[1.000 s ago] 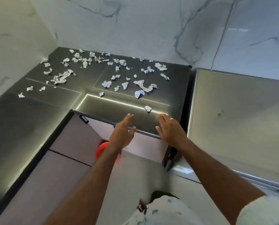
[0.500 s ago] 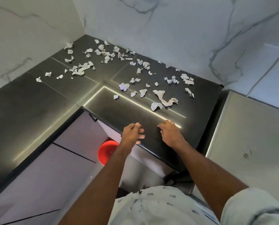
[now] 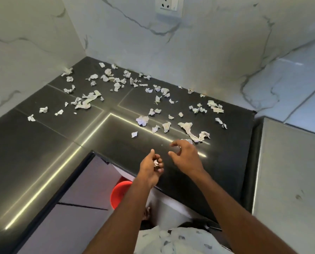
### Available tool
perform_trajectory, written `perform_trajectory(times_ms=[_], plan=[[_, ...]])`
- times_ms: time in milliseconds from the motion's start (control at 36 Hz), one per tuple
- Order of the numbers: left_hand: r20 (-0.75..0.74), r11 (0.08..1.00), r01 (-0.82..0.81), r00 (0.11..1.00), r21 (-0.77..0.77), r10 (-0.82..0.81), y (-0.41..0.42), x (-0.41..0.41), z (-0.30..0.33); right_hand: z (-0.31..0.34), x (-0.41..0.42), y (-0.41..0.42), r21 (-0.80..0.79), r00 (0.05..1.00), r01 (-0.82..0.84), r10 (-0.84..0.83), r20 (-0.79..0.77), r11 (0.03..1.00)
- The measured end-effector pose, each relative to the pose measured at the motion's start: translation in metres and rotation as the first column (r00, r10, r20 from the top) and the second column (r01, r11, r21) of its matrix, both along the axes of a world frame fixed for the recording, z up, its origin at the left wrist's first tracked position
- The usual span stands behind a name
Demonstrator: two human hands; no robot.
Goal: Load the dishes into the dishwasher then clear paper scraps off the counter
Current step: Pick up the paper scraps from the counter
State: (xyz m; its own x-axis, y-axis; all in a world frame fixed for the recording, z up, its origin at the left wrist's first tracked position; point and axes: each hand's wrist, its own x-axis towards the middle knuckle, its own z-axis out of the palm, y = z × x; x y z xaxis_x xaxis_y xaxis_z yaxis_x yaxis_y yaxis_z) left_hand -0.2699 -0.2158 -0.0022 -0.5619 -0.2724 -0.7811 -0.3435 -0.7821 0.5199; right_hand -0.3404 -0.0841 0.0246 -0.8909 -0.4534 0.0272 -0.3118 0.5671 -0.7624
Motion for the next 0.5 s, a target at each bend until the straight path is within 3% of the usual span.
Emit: perform_trajectory(times_ms=[111,306,389,500], plan=[[-0.002,0.997,0.079,0.997,0.016,-0.079,-0.013,-0.006,-0.009,-0.026,-0.030,0.006,0.200,0.997,0.073,-0.065,-0.042,0.977],[0.014,0.985,0.171,0.985,0.021,-0.172,-0.031,-0.012,-0.008,-0.042,-0.044,0.004,0.535,0.999,-0.020,0.030,-0.010,0.844],[0.007,0.986,0.166,0.986,0.033,-0.166,-0.033,-0.014,-0.007,-0.051,-0.038,0.005,0.580,0.997,-0.009,0.053,-0.059,0.815],[-0.002,0.992,0.122,0.992,0.037,-0.122,-0.040,-0.023,-0.013,-0.043,-0.033,-0.007,0.488,0.998,-0.028,0.049,-0.029,0.873]])
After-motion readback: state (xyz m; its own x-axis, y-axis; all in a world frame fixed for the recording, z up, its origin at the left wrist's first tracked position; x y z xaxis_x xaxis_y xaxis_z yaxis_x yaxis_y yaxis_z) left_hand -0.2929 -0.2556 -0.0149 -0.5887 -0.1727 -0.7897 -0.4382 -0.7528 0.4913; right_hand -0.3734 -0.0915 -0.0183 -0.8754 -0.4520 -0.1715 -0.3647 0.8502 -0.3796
